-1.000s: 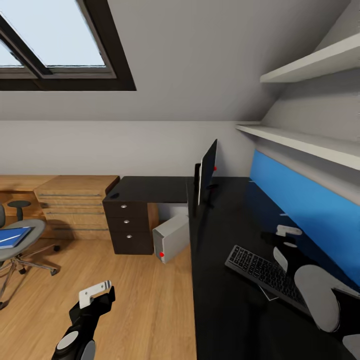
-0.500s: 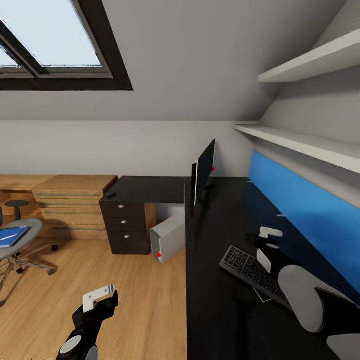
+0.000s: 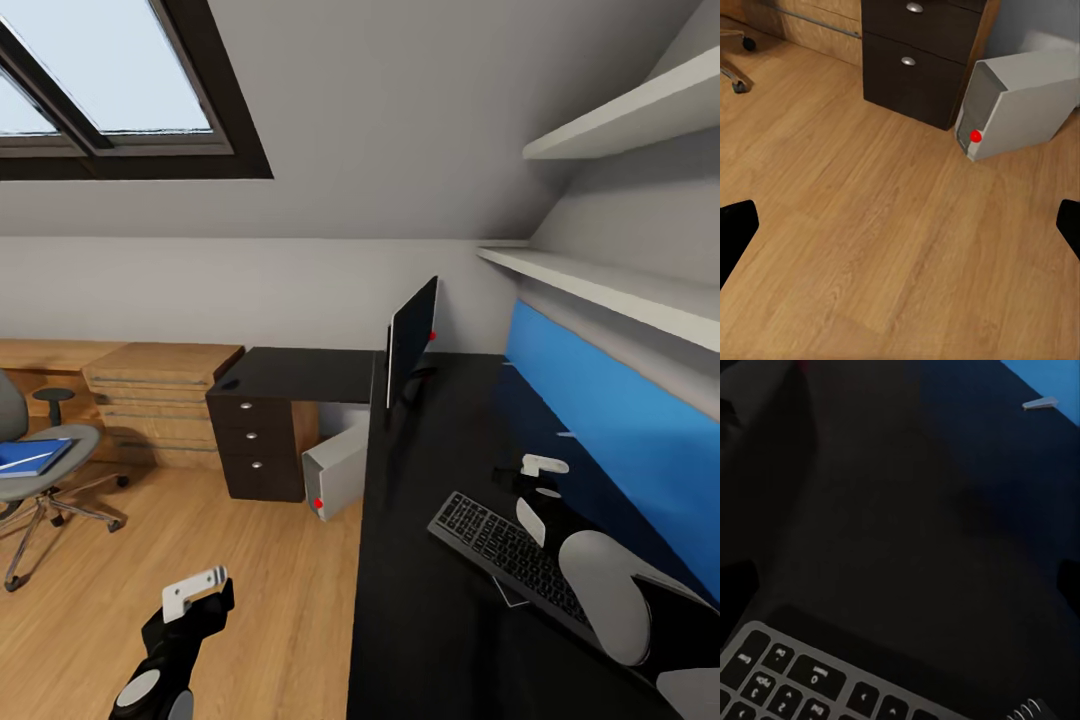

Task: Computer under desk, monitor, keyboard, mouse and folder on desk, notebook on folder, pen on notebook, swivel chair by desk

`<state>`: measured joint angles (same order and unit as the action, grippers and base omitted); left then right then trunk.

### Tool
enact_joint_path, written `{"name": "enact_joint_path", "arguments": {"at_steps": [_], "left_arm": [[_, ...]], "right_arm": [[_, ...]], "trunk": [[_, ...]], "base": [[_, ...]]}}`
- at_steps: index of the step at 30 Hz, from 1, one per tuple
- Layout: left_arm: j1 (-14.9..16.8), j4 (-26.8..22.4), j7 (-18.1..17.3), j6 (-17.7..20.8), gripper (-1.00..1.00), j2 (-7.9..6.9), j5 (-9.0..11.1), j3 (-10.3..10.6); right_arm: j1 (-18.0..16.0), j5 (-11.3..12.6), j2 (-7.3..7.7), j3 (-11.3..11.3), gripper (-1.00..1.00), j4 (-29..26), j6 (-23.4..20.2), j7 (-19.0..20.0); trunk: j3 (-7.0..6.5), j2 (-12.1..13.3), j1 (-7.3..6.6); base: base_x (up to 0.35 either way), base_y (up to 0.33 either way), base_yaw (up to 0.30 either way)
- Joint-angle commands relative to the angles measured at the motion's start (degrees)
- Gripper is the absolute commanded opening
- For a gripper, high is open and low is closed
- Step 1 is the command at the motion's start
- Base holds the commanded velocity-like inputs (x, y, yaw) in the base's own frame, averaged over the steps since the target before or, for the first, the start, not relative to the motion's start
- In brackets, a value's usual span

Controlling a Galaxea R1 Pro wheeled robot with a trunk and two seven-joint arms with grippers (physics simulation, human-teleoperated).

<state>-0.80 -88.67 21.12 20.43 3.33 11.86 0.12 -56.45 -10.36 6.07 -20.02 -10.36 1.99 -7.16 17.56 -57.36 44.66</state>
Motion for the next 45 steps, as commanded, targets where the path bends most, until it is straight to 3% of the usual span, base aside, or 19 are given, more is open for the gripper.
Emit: {"name": "enact_joint_path", "arguments": {"at_steps": [1,11,14,22,45], "left_arm": [[0.0,-0.5,0.3,0.2,1.00,0.01,0.6,0.0],[0.0,-3.3,0.4,0.2,1.00,0.01,0.7,-0.4],[0.0,-3.7,0.3,0.2,1.00,0.11,0.8,-2.1],[0.0,-4.0,0.3,0.1,1.00,0.26,0.8,-4.6],[0.0,-4.1,0.3,0.3,1.00,0.29,0.8,-5.2]], "right_arm": [[-0.1,-0.6,-0.01,-0.5,1.00,0.1,0.2,0.0],[0.0,-0.6,0.40,-0.4,1.00,0.1,0.3,0.1],[0.0,-0.5,1.33,-0.4,1.00,0.2,0.2,0.1],[-0.1,-0.3,2.83,-0.5,1.00,0.0,-1.2,-0.1],[-0.1,0.0,3.62,-0.8,1.00,1.1,-1.9,-0.1]], "trunk": [[0.06,0.0,0.01],[0.07,0.0,0.01],[0.07,0.0,0.01],[1.51,-3.3,1.77],[5.64,-12.5,6.82]], "base": [[0.006,-0.027,0.005],[0.002,-0.009,0.002],[0.000,0.000,0.000],[0.000,0.000,0.000],[0.000,0.000,0.000]]}}
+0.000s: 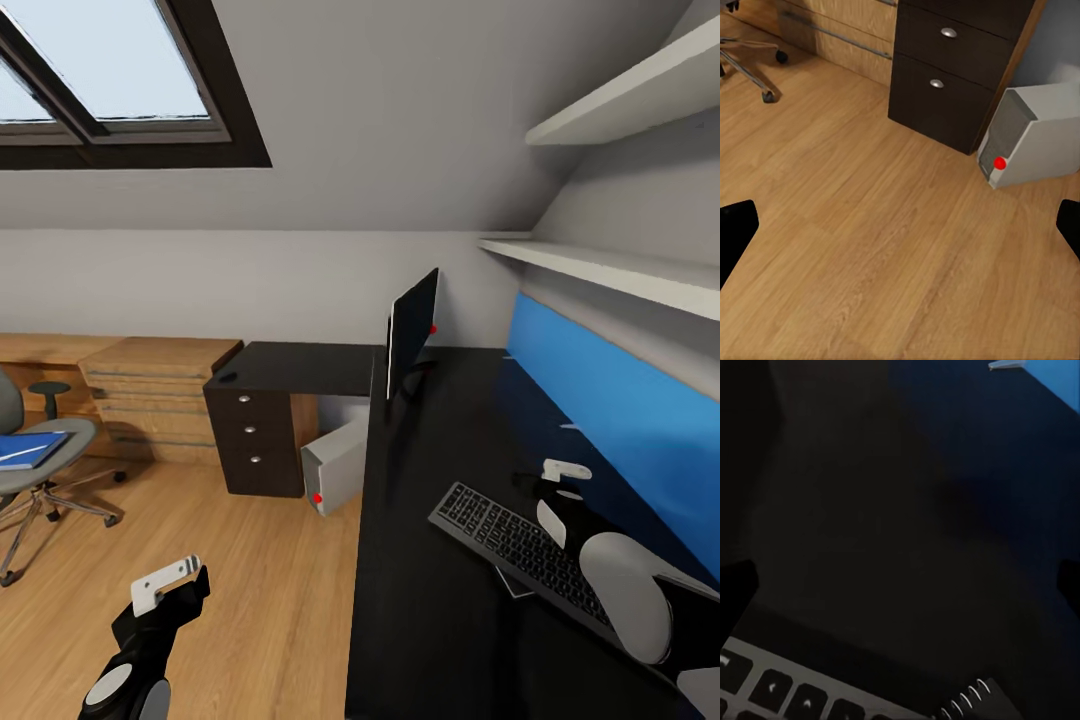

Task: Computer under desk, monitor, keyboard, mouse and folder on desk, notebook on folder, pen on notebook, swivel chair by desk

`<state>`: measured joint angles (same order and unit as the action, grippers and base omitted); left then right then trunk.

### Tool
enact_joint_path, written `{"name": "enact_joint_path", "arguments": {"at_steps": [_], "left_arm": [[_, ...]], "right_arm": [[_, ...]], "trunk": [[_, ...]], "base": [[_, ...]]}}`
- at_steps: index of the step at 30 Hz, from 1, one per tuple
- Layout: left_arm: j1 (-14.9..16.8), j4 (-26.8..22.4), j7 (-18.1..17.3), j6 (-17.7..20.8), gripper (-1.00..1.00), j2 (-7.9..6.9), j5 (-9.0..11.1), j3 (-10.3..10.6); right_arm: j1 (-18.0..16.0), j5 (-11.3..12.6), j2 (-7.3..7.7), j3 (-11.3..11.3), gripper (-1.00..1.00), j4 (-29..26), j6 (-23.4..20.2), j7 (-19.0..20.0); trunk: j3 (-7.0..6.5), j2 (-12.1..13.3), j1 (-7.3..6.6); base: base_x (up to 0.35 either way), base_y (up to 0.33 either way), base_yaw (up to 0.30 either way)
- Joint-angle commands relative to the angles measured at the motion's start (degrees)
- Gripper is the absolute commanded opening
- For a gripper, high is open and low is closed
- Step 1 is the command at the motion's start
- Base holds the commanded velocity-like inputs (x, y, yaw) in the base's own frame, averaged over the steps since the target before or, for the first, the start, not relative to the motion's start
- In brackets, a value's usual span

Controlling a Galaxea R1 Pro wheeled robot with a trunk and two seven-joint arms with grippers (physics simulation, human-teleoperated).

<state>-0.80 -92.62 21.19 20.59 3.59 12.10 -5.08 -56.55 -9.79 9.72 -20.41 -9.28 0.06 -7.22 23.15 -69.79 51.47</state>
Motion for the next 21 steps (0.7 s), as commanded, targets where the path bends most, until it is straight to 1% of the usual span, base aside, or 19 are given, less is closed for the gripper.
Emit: {"name": "enact_joint_path", "arguments": {"at_steps": [1,21], "left_arm": [[0.0,-0.1,0.3,0.3,1.00,0.02,0.6,0.0],[0.0,-0.1,0.3,0.6,1.00,0.10,0.6,0.2]], "right_arm": [[-0.1,-0.6,-0.03,-0.4,1.00,0.0,0.0,-0.1],[0.0,-0.5,-0.11,-0.4,1.00,0.0,0.2,0.0]], "trunk": [[0.24,-0.5,0.23],[3.83,-8.5,4.62]], "base": [[0.000,0.000,0.000],[0.000,0.000,0.000]]}}
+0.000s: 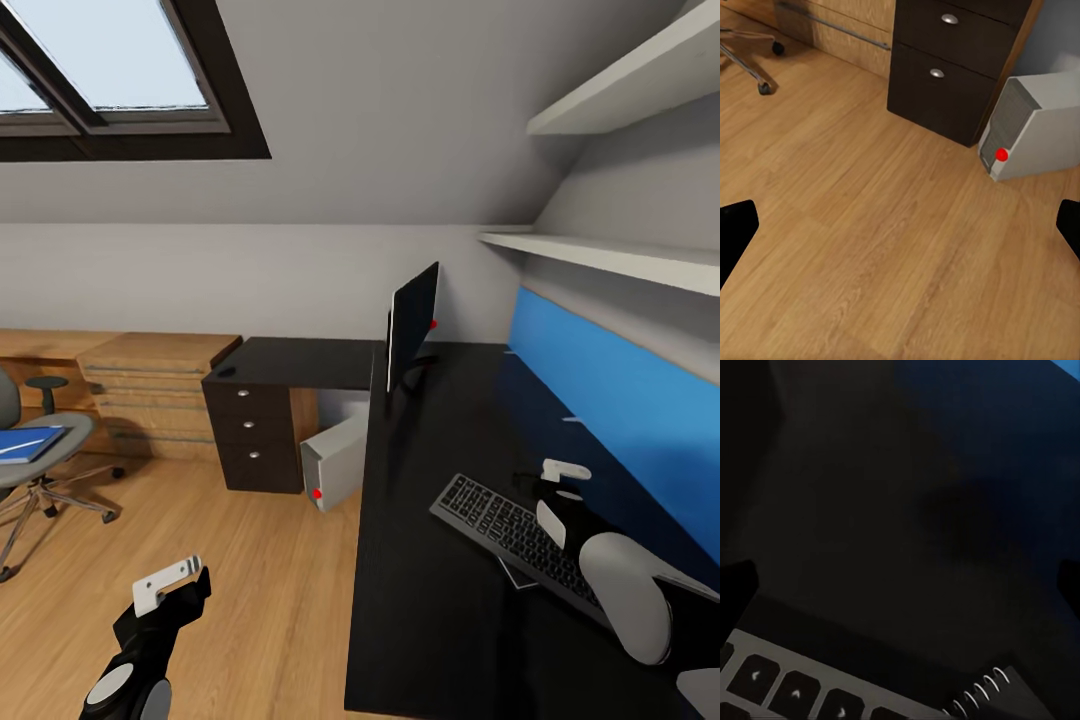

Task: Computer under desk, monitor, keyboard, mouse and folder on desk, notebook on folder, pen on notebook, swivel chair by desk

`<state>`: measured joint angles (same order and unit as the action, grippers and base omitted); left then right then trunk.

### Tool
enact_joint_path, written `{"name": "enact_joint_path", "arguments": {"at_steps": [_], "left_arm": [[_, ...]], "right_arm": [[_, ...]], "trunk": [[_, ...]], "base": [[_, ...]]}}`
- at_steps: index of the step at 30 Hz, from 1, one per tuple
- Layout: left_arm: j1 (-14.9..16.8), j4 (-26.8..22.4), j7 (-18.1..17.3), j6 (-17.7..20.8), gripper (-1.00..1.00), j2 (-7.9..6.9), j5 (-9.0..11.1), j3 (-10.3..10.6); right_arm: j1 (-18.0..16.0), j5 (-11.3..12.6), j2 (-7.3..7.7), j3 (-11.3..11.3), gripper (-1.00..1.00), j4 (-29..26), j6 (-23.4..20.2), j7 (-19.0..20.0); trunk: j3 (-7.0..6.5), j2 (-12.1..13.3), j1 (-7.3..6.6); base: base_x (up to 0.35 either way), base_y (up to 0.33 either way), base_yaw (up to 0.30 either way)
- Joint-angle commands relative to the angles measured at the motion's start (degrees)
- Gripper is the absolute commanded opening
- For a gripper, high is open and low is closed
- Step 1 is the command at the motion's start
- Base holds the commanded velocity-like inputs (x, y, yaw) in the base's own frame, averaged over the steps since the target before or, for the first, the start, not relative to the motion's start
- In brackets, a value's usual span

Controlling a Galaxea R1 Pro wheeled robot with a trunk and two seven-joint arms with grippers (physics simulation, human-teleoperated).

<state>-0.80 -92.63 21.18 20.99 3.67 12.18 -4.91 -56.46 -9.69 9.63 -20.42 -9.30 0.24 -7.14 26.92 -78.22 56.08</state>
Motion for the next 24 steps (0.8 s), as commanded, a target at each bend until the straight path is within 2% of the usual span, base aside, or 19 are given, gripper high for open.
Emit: {"name": "enact_joint_path", "arguments": {"at_steps": [1,16,24], "left_arm": [[0.0,-0.1,0.3,0.2,1.00,0.02,0.6,0.0],[0.0,-0.1,0.3,0.2,1.00,0.08,0.6,0.1],[0.0,0.4,0.2,0.2,1.00,0.01,0.4,0.1]], "right_arm": [[-0.1,-0.6,-0.02,-0.4,1.00,0.0,0.0,-0.1],[-0.1,-0.6,-0.04,-0.4,1.00,0.1,0.0,0.0],[-0.1,-0.6,-0.09,-0.4,1.00,0.1,0.0,0.0]], "trunk": [[0.23,-0.4,0.23],[2.93,-6.5,3.52],[2.93,-6.5,3.52]], "base": [[0.000,0.000,0.000],[0.000,0.000,0.000],[0.002,0.000,0.000]]}}
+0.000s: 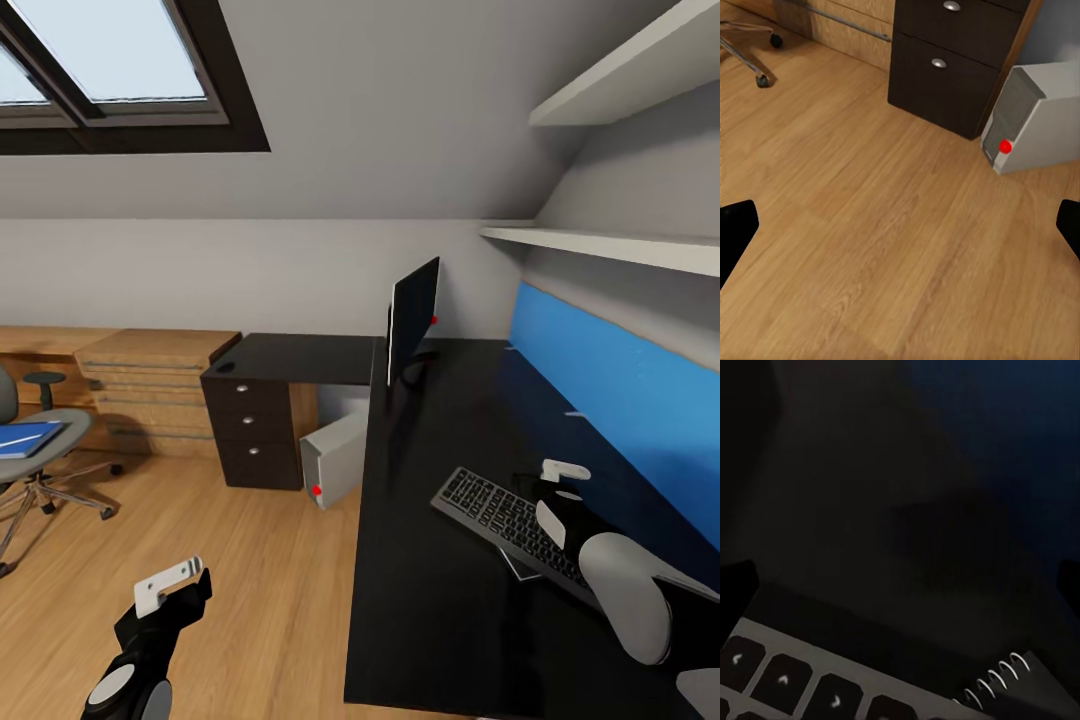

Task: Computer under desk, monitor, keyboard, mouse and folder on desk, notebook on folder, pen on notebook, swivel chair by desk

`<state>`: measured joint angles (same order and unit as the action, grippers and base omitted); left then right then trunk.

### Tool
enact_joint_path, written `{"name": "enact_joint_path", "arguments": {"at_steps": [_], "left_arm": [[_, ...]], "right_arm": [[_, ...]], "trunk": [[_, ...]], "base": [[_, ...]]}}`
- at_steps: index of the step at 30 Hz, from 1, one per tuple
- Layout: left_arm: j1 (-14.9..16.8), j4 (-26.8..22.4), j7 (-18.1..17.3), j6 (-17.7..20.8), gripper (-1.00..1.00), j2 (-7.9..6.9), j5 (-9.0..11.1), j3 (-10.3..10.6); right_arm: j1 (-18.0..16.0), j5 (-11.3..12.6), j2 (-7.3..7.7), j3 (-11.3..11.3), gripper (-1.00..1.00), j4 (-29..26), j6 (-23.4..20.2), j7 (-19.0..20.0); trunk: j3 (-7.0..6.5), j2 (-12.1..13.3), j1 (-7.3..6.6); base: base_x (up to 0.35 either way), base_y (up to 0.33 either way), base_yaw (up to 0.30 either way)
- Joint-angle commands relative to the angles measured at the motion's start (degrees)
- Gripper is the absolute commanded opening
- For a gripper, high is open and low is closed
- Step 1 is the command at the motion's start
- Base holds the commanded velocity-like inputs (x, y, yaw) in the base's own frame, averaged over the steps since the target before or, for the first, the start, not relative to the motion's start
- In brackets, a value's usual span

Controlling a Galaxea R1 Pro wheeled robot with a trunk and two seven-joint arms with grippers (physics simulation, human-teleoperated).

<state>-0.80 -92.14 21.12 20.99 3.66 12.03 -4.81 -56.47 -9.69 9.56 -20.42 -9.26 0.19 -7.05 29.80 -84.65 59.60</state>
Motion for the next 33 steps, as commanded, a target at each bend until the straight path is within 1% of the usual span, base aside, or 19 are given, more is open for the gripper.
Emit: {"name": "enact_joint_path", "arguments": {"at_steps": [1,8,22,25,30,32,33], "left_arm": [[0.0,0.0,0.2,0.2,1.00,-0.02,0.5,0.0],[0.0,0.0,0.2,0.2,1.00,-0.05,0.5,0.0],[-0.1,0.0,0.1,0.2,1.00,-0.02,0.4,0.1],[-0.1,-0.1,0.1,0.1,1.00,0.06,0.4,0.2],[-0.1,-0.2,0.3,0.0,1.00,0.15,0.5,0.3],[-0.1,-0.2,0.3,0.0,1.00,0.14,0.5,0.3],[-0.1,-0.2,0.3,0.0,1.00,0.14,0.5,0.3]], "right_arm": [[0.0,-0.6,-0.05,-0.4,1.00,0.0,0.0,-0.1],[0.0,-0.6,-0.09,-0.4,1.00,0.1,0.0,-0.1],[0.0,-0.6,-0.25,-0.4,1.00,0.1,-0.1,-0.1],[0.0,-0.6,-0.24,-0.4,1.00,0.1,-0.7,-0.1],[0.0,-0.5,-0.24,-0.4,1.00,0.0,-3.3,0.0],[0.0,-0.5,-0.24,-0.4,1.00,0.0,-3.6,-0.1],[0.0,-0.5,-0.24,-0.4,1.00,0.0,-3.7,-0.1]], "trunk": [[0.05,0.0,0.00],[0.05,0.0,0.00],[0.05,0.0,0.00],[0.05,0.0,0.00],[0.94,-2.0,1.10],[1.30,-2.8,1.54],[1.30,-2.8,1.54]], "base": [[0.174,0.000,0.000],[0.182,0.000,0.000],[0.058,0.000,0.000],[0.007,0.000,0.000],[0.002,0.000,0.000],[0.000,0.000,0.000],[0.000,0.000,0.000]]}}
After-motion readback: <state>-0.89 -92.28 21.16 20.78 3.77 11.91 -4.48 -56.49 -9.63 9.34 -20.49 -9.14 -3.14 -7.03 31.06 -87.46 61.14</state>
